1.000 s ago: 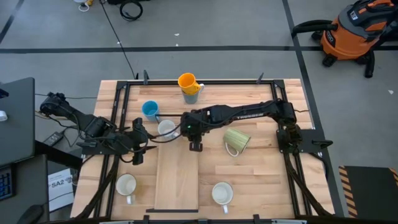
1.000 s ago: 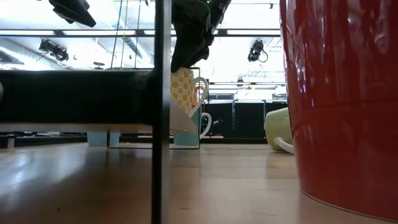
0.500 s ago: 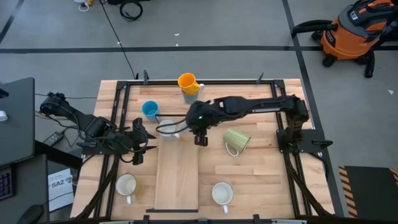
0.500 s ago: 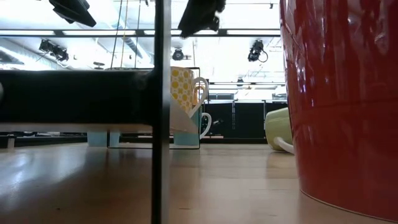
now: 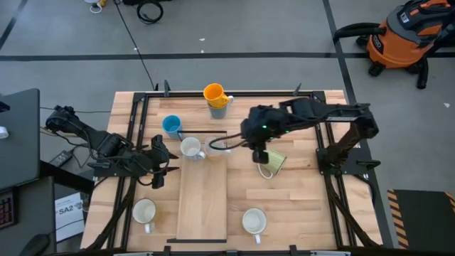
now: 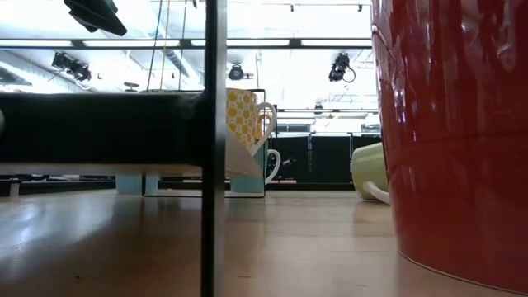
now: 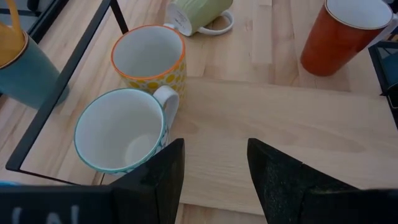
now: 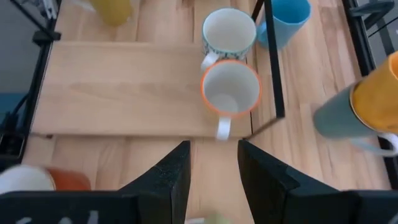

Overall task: Place coffee mugs
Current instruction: Put the light yellow mug on the shelf

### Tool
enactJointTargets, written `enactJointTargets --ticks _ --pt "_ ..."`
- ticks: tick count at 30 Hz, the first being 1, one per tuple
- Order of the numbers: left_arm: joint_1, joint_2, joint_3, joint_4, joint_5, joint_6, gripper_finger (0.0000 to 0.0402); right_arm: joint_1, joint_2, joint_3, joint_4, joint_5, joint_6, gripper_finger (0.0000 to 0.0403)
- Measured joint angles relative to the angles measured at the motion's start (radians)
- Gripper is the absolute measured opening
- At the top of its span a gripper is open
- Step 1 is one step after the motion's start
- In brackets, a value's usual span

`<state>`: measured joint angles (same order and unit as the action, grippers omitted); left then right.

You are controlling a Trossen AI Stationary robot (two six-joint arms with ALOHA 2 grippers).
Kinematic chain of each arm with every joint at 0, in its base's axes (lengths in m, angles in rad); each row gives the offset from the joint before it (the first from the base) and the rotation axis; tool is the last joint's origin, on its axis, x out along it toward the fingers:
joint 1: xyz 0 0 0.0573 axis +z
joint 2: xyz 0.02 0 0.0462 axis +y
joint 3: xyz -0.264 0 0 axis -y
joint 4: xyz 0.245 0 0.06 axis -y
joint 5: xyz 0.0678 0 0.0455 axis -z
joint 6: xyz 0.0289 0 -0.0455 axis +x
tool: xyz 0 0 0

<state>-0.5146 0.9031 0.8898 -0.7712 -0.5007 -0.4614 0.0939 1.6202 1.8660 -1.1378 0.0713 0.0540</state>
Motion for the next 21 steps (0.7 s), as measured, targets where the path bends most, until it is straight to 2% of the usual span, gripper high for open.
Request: enactJointTargets --ticks 5,17,21 --pt "0.000 0.000 0.000 0.001 0.000 -0.001 0.0181 0.038 -0.066 -0.074 -0.002 0.044 0.009 0.0138" --pt "0.001 0.000 0.000 0.080 0.005 -0.103 0.0181 0.057 -0.325 -0.545 0.183 0.067 0.210 0.0138" --pt "0.001 0.000 0.000 0.084 0.102 -0.170 0.0181 0.057 -0.394 -0.641 0.231 0.067 0.239 0.0138"
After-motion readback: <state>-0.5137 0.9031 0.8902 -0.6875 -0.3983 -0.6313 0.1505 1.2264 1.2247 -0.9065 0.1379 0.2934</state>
